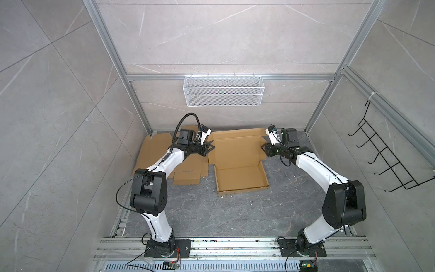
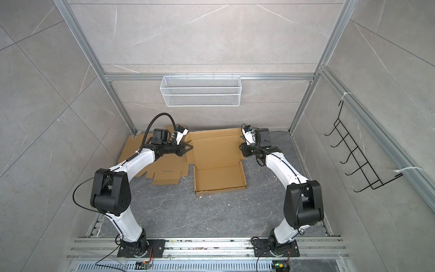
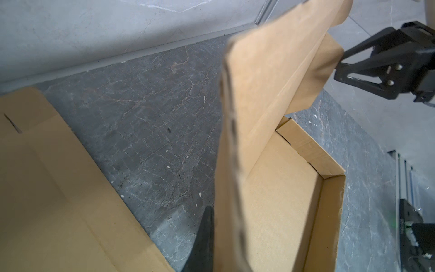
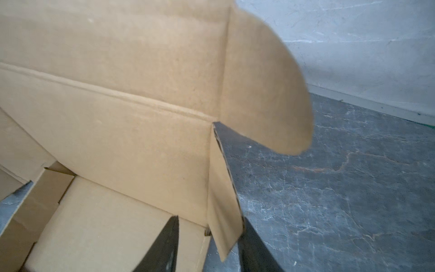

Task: Fold the paper box
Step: 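Raise the far end panel upright with both grippers holding its corners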

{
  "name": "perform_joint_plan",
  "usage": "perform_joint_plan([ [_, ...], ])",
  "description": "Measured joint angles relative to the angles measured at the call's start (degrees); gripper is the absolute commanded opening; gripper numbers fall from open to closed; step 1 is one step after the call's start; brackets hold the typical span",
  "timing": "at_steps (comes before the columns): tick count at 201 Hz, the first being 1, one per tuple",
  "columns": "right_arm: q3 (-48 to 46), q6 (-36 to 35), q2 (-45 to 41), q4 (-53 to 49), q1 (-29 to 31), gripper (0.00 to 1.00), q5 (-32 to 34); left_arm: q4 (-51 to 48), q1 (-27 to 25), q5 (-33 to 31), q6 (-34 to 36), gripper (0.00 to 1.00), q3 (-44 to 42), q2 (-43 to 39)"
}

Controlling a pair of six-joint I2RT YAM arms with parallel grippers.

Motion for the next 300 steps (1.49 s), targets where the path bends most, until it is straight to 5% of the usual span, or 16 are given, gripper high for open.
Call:
perform_joint_plan([
  [140,5.29,-3.06,4.96,-2.58,-2.19,0.64,4.61,-5.33,0.02,2.62,6.95,0.0,4.63,2.47],
  [194,5.49,-2.84,6.25,0.33,-3.52,0.66,-4.46,-5.38,0.04,3.3,7.43,0.0,5.4,3.21],
  [256,6.58,-3.17,9.03,1.75,-4.42,0.49,-11.17,-5.57,0.42,3.48,7.26,0.0,6.14,4.46],
  [300,4.52,-2.97,8.39,2.19,-4.37,0.24,-11.21,-3.82,0.39,2.1,4.96,0.0,6.08,4.55],
])
